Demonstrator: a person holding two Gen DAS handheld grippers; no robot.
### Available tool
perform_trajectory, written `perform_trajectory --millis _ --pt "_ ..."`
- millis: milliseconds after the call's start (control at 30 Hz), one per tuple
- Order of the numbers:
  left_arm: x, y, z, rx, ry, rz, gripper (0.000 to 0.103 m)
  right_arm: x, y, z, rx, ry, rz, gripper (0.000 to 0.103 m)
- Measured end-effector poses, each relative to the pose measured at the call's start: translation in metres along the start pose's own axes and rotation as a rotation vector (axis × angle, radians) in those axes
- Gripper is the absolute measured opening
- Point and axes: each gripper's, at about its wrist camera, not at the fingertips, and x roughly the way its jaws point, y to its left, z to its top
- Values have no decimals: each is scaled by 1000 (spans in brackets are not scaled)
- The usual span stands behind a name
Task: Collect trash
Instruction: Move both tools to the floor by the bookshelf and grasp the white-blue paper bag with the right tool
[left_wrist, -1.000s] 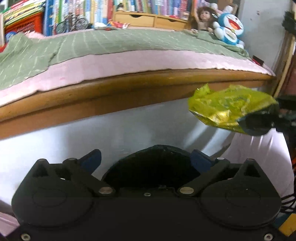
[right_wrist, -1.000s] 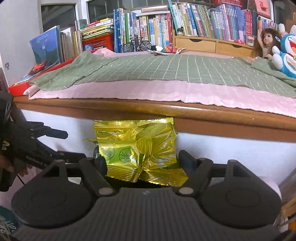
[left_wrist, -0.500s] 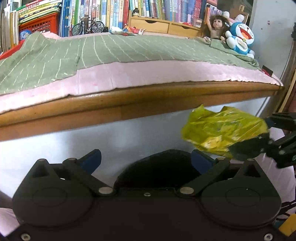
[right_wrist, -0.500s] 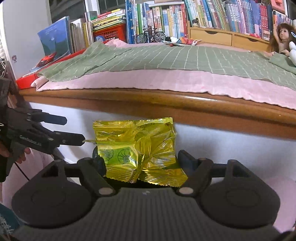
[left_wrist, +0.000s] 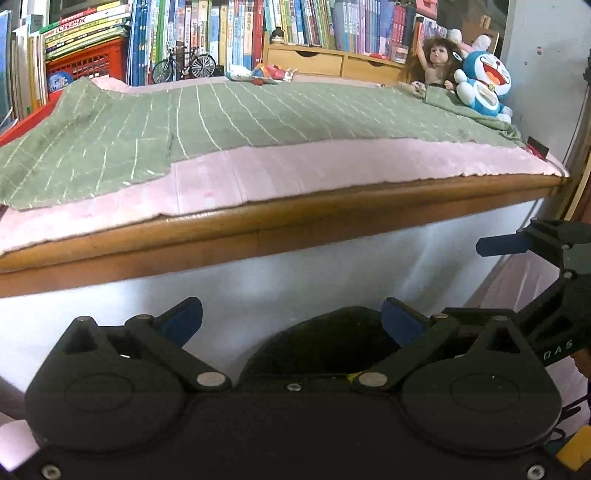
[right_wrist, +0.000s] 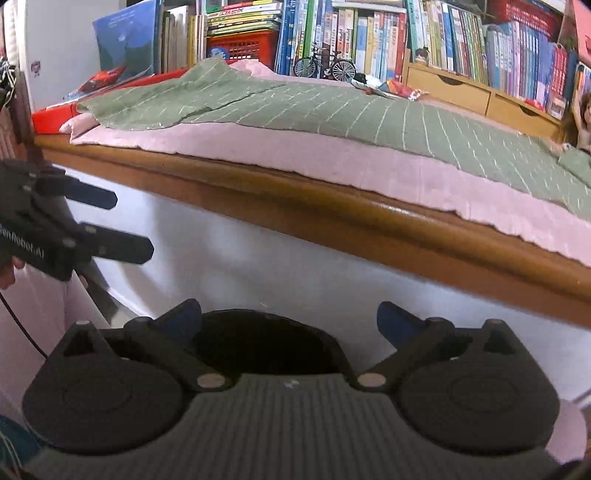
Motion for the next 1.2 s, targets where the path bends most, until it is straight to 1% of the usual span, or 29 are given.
perform_trajectory --millis 133,267,367,533,633,733,833,933,1033,1100,1200 --pt "-2 -3 6 20 -5 -2 103 -2 -5 3 34 1 21 103" --pt "1 -8 12 28 5 -25 103 -5 -9 8 58 7 25 103" --pt "1 -14 21 42 -6 -44 103 -11 -11 17 65 -8 45 103" --pt "-3 -20 45 61 -46 -64 103 -25 -25 44 103 -56 82 103" --pt "-11 -24 67 92 -89 -63 103 -32 -37 65 116 -87 110 103" --pt "-24 -26 96 136 -149 -56 103 -41 -46 92 82 -123 109 103" --pt "-37 -25 131 164 -211 -47 103 -47 -59 127 68 -160 126 103" --pt "-45 -20 173 184 -281 -35 103 -52 -76 166 57 -221 138 103" --pt "-46 -15 217 201 -361 -5 103 -55 -92 210 36 -304 112 103" --pt "-42 -8 248 185 -413 15 103 -52 -101 239 27 -355 80 103" --pt "-29 10 293 124 -486 3 103 -36 -119 281 33 -395 58 103"
